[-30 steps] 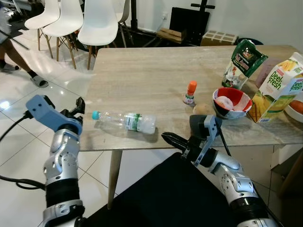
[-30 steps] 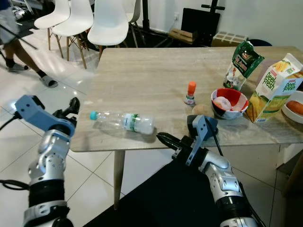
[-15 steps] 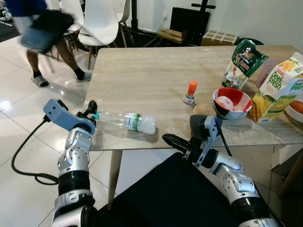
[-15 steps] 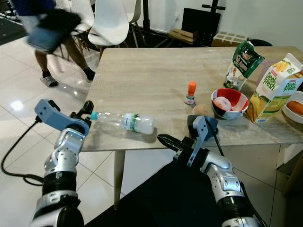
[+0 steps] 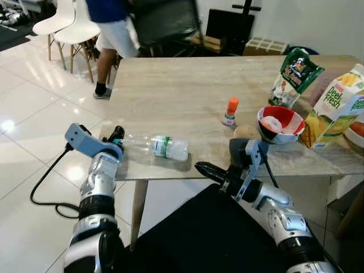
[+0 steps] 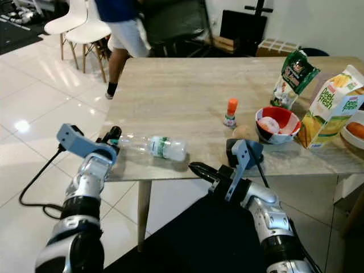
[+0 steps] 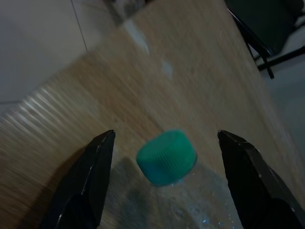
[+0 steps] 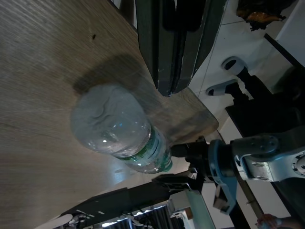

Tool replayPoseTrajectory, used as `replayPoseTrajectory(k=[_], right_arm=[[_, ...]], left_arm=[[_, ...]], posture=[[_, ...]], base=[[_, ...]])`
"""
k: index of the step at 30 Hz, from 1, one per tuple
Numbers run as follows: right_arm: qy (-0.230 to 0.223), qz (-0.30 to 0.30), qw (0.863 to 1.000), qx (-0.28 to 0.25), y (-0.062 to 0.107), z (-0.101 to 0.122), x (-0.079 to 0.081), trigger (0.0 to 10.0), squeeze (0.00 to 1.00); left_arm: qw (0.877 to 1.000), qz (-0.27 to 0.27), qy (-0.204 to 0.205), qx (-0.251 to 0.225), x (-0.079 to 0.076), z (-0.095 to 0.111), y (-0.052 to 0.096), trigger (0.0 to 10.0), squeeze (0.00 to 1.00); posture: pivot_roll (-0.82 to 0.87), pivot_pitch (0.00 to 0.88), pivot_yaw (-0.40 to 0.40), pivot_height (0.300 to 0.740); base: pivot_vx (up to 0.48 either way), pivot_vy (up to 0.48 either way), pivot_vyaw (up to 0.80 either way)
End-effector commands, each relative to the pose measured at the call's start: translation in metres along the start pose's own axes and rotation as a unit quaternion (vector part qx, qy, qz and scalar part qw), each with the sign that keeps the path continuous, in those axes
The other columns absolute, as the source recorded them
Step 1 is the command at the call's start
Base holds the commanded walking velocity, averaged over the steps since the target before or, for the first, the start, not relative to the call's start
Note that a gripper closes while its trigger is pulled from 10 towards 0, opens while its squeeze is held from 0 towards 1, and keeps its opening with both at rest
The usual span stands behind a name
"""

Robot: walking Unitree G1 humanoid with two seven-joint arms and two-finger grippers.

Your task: Restocking fridge

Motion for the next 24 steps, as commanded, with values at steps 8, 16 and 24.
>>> replayPoseTrajectory(k=[8,16,24], right_arm=[[-0.002,-0.005,1.0,0.001,0.001,-0.001,-0.002,10.0,0.0],[-0.003,-0.008,1.0,0.001,0.001,-0.003,-0.002,10.0,0.0],[-0.003,-0.01,1.0,0.002,0.002,-0.003,-0.003,10.0,0.0]], left_arm=[[1.0,-0.001,0.001,0.028,-0.003,0.0,-0.009,10.0,0.0],[0.998,0.026,-0.029,0.048,0.004,-0.004,-0.01,10.0,0.0],[0.997,0.046,-0.034,0.06,0.014,-0.009,-0.01,5.0,0.0]], posture=[[-0.06,0.084,0.027,0.74],[-0.06,0.082,0.031,0.74],[-0.06,0.073,0.031,0.74]], base=[[0.0,0.0,0.0],[0.0,0.0,0.0],[0.0,0.0,0.0]])
Point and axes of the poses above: a point about 5 cm out from each wrist's last joint towards the gripper, its own y axis pointing back from the gripper into the wrist, its own z axis along the axis of the wrist's last joint, x = y × z, the point moved 2 cm from there along -y, pointing out of the wrist towards the gripper, and after that the axes turned 14 degrees about -y, right-handed, at the moved point
